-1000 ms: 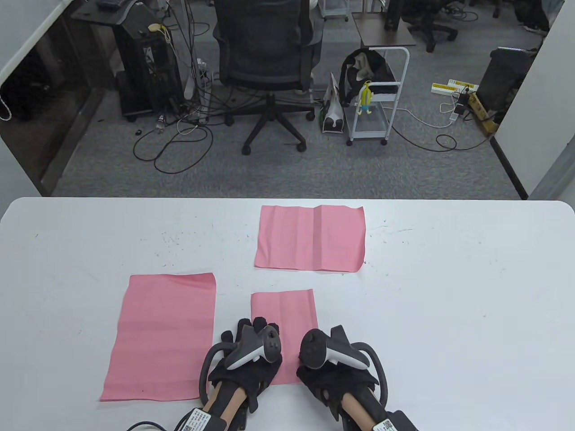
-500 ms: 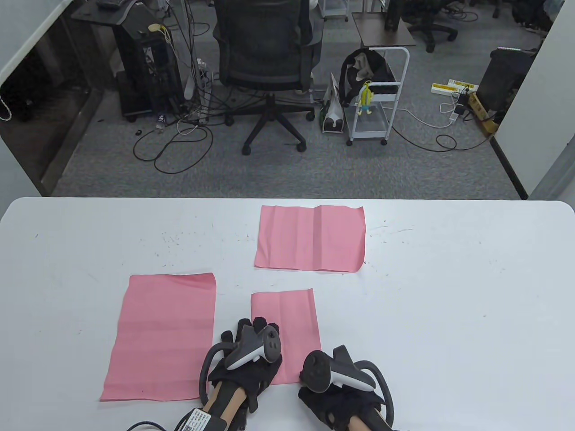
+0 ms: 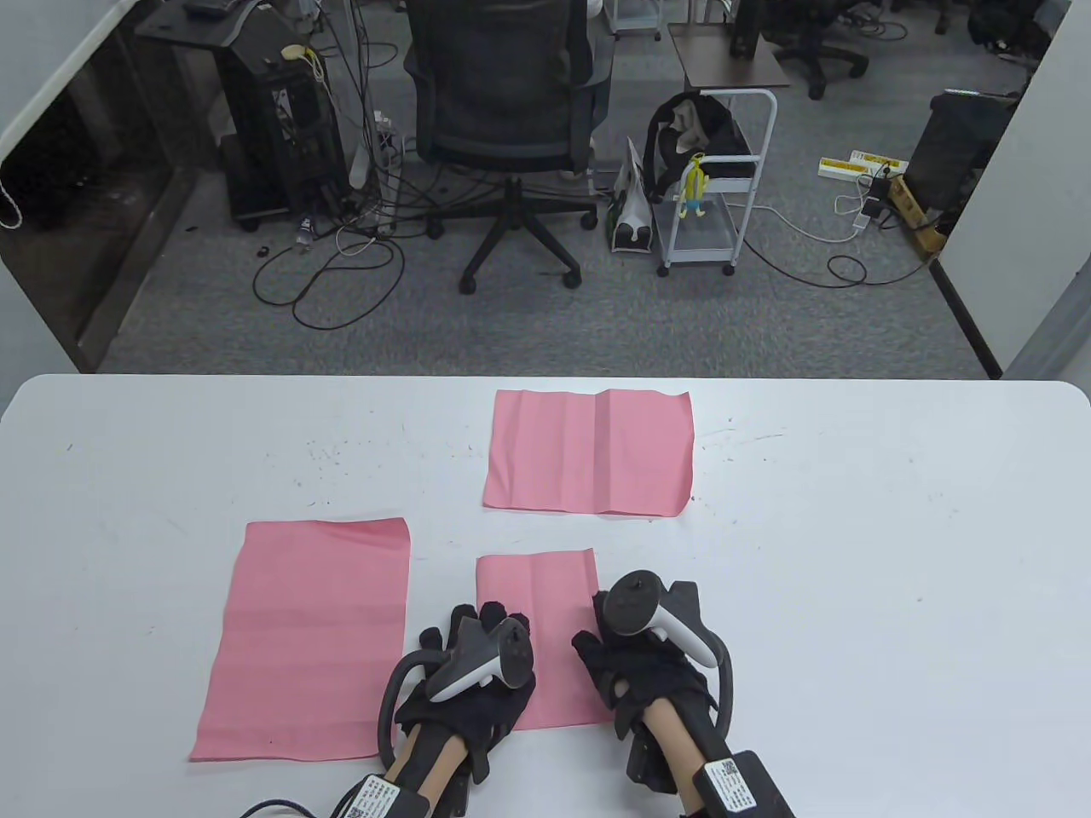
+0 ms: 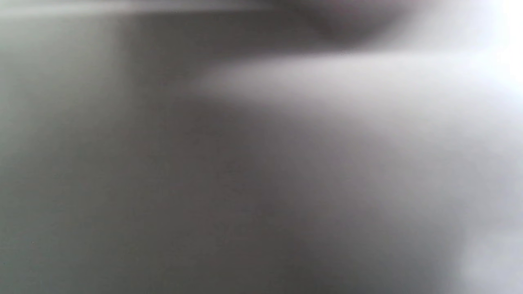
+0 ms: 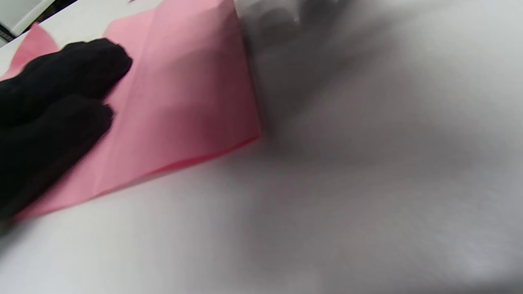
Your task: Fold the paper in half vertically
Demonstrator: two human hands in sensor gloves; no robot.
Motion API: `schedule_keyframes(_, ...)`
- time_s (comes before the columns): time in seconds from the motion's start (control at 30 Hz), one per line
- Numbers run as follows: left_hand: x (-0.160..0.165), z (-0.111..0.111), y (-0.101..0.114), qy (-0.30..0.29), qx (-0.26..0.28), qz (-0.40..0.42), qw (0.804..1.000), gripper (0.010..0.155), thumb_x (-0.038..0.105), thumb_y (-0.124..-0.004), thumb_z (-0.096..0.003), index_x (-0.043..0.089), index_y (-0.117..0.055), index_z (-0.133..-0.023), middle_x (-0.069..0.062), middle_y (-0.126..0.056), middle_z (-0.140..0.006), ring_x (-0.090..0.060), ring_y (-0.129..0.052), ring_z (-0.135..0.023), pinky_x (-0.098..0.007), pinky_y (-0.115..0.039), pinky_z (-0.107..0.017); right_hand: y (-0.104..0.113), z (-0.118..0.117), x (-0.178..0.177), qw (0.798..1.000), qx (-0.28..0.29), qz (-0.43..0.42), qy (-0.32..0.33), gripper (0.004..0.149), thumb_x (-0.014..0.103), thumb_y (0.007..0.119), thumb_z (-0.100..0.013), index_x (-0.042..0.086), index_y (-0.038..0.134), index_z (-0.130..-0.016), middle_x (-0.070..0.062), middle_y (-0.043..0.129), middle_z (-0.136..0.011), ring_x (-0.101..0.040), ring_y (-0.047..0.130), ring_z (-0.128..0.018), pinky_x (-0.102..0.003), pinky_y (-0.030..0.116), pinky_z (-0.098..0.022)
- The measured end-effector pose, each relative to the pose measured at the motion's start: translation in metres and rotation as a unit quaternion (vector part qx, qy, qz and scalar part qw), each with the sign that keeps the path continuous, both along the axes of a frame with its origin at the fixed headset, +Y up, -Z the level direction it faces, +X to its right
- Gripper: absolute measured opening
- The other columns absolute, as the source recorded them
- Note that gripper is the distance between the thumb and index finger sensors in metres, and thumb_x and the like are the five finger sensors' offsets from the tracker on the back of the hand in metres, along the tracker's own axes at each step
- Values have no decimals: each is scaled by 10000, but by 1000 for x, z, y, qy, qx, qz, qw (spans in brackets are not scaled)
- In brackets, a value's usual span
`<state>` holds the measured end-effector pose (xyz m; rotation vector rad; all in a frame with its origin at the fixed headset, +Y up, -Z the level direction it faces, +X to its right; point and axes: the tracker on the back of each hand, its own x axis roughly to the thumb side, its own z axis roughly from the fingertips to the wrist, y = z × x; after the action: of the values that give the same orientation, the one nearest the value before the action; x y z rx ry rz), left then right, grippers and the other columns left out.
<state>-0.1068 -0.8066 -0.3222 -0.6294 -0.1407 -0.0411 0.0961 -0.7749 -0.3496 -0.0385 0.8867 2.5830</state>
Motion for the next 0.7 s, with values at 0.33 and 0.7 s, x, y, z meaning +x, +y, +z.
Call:
schedule_keyframes(0.33,0,0,0,0,1,0,1000,738,640,-337,-525,396,16,-1125,65,86,-1223,-321,34,-1146,-647,-136,-835,-22,-7,-4,999,0,46,5,725,559,574,-514,254,256,-1089,-58,114,-1154,-391,88,-1041,-593,196,-752)
schedule_keyframes(0.7,0,0,0,0,0,0,1000,738,640,-337,-526,395,18,-1125,64,89,-1222,-320,34,-1146,-646,-136,-835,-22,-3,-6,999,11,31,19,723,553,578,-515,276,230,-1085,-60,141,-1160,-394,104,-1047,-613,194,-746)
